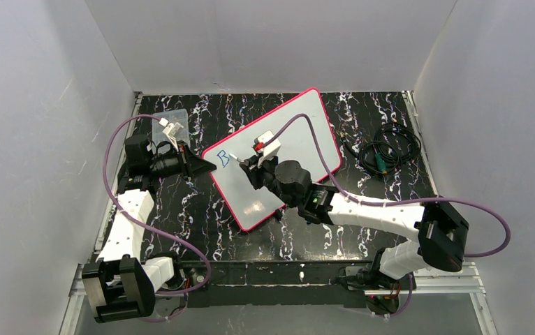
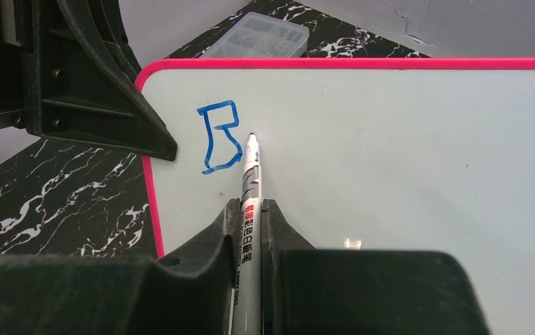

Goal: Write a sentence on the whiteboard

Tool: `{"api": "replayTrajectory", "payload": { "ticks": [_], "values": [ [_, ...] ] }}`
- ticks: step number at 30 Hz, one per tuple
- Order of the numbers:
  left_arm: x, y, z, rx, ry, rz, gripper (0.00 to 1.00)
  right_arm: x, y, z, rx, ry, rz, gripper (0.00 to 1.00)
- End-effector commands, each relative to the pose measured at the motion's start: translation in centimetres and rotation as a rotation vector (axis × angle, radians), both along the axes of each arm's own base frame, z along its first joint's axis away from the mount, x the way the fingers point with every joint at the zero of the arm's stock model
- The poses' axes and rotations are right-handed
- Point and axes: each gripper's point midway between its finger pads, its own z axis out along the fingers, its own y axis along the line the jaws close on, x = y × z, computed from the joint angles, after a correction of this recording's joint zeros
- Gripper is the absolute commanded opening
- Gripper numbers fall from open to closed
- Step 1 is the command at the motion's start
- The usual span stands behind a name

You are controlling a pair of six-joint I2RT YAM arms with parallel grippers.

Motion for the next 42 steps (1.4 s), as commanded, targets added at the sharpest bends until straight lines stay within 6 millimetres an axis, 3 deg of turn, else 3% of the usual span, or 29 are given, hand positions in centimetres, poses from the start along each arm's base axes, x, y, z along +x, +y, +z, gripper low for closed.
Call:
{"api": "replayTrajectory", "payload": {
  "ticks": [1, 10, 16, 32, 42],
  "values": [
    [-0.2, 0.0, 1.5, 0.021, -0.084, -0.02, 0.0, 0.9, -0.6, 1.0, 0.04, -0.01, -0.054, 0.01],
    [-0.2, 0.0, 1.5, 0.02, -0.082, -0.02, 0.0, 0.1, -1.3, -2.0, 0.003, 0.056, -0.042, 0.01],
    [-0.2, 0.0, 1.5, 0.021, -0.084, -0.02, 0.0, -0.4, -1.7, -2.6, 0.002, 0.075, -0.034, 0.01],
    [-0.2, 0.0, 1.5, 0.02, -0.082, -0.021, 0.0, 0.6, -0.9, 0.3, 0.09, 0.006, -0.053, 0.01],
    [-0.2, 0.0, 1.5, 0.019, -0.082, -0.023, 0.0, 1.1, -0.7, 0.7, 0.094, -0.009, -0.074, 0.01]
  ]
}}
